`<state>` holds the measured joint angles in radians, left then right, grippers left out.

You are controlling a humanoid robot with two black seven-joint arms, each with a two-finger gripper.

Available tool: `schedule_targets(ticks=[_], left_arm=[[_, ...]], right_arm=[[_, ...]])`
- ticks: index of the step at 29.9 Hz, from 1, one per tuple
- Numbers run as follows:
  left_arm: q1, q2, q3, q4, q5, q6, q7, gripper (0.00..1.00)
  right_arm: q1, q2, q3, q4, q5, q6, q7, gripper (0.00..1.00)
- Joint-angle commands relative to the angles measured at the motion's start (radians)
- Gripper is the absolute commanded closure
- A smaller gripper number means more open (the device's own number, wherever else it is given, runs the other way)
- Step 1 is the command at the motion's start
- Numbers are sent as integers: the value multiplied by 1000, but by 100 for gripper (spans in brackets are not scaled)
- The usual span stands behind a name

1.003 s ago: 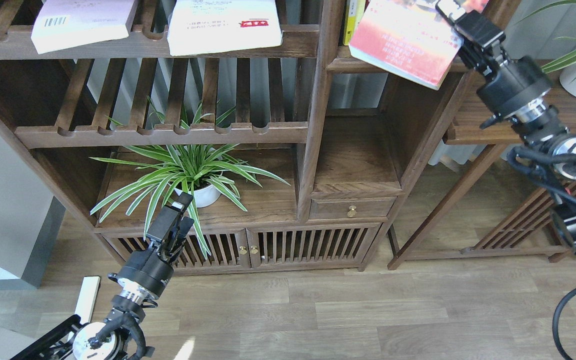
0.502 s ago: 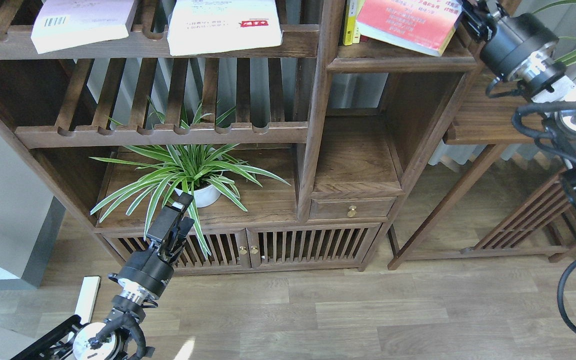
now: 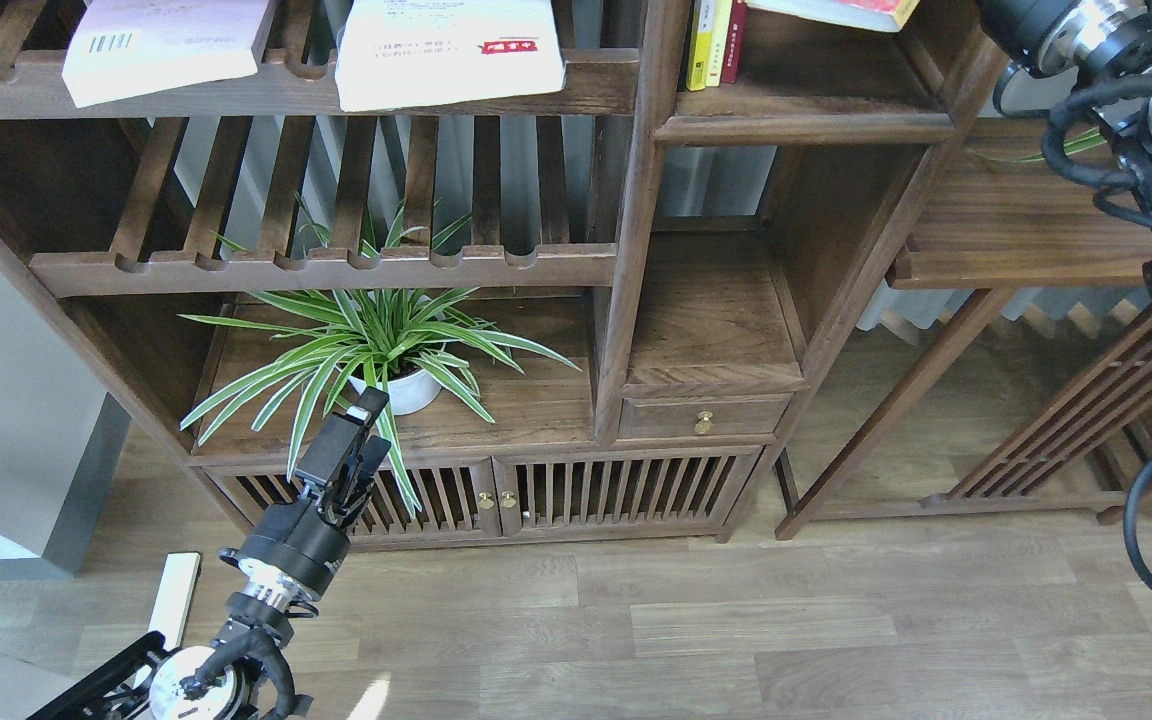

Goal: Organize books on shelf
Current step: 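Raise the paperback with the right gripper toward the upper compartment, then lower the paperback into the upper compartment beside the upright books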

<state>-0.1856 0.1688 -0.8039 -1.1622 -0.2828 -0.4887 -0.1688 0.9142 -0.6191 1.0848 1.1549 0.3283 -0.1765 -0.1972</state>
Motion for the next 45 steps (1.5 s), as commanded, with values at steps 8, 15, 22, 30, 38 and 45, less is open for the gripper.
schedule_targets(ticks=[8,15,22,30,38,45], left_arm=[[0,-3,0,4,-1,0,0,2],[1,-5,3,9,-1,0,0,1],[1,-5,2,10,-1,0,0,1],[3,-5,6,10,-1,0,-1,1],[14,-3,3,10,-3,0,-1,2],[21,-5,5,9,-4,0,-1,1]], right_arm=[[77,-24,-80,-43,-138,-75,-41,96],[107,8,-97,-72,-316,-67,-41,96],[127,47,-95,-110,-466,-28,-31,96],[137,93,-80,-199,-644,91,40,96],[153,123,-80,-247,-687,95,217,96],[169,177,-91,-265,-746,97,285,96]])
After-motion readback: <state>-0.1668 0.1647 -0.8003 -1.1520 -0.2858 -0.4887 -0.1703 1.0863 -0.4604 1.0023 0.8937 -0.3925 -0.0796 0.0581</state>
